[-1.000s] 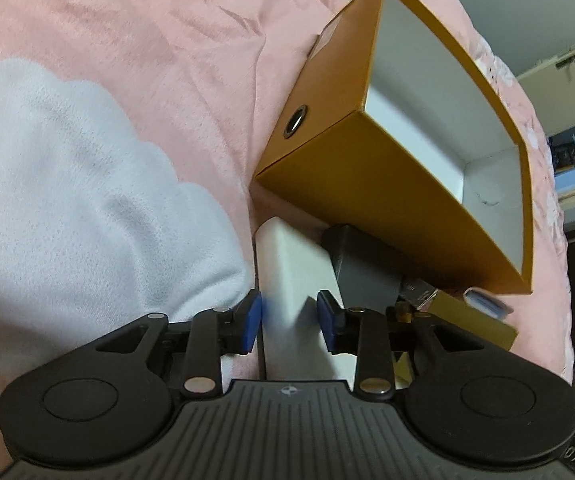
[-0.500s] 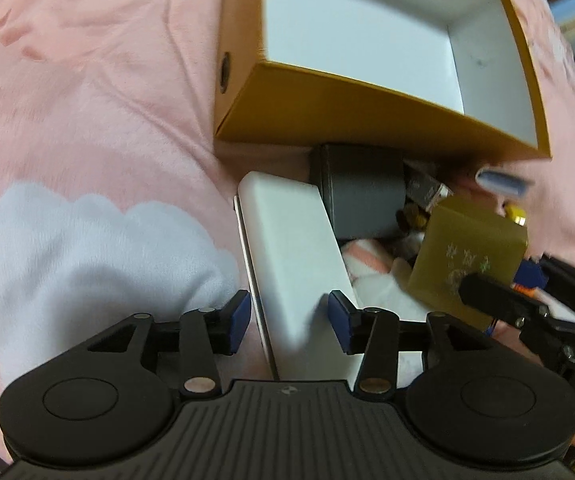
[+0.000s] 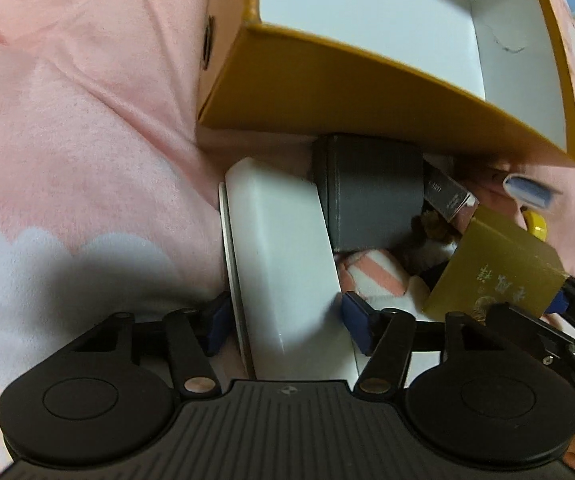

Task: Organize objects
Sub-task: 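Lift the white box with the left gripper and carry it over the orange box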

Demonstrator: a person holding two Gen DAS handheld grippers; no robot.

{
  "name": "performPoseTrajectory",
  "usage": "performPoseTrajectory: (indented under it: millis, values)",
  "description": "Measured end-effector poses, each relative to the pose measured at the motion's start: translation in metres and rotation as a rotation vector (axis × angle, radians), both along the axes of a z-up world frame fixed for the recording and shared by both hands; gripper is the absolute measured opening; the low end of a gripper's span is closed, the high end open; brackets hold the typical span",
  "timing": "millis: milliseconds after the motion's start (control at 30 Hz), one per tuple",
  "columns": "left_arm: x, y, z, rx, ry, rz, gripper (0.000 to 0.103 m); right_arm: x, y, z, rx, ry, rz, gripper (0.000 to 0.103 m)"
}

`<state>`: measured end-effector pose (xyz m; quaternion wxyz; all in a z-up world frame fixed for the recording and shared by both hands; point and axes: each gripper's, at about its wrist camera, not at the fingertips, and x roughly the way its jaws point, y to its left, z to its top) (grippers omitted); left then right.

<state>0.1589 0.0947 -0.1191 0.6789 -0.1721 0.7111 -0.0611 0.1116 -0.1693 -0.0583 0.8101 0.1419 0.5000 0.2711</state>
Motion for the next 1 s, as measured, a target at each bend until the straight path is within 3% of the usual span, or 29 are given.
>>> performPoseTrajectory:
  millis: [167,267,467,733,1000]
  values:
    - [-0.023,0.01,0.025,-0.019,-0.123,0.074,0.041,0.002,-0.004,-0.002,0.009,0.011,-0.012,0.048]
    - [-0.04,0.013,0.035,-0.04,-0.188,0.123,0.036,0.004,-0.005,-0.004,0.018,0.024,-0.02,0.048]
    - [-0.072,0.013,0.065,-0.037,-0.341,0.175,0.033,-0.001,-0.008,0.009,0.02,-0.019,-0.019,0.048]
    - [-0.086,0.011,0.144,-0.028,-0.557,0.147,0.033,0.002,-0.017,0.055,0.066,-0.108,-0.004,0.048]
    - [-0.034,-0.011,0.188,0.013,-0.726,0.083,0.033,0.032,-0.021,0.096,0.062,-0.219,-0.004,0.048]
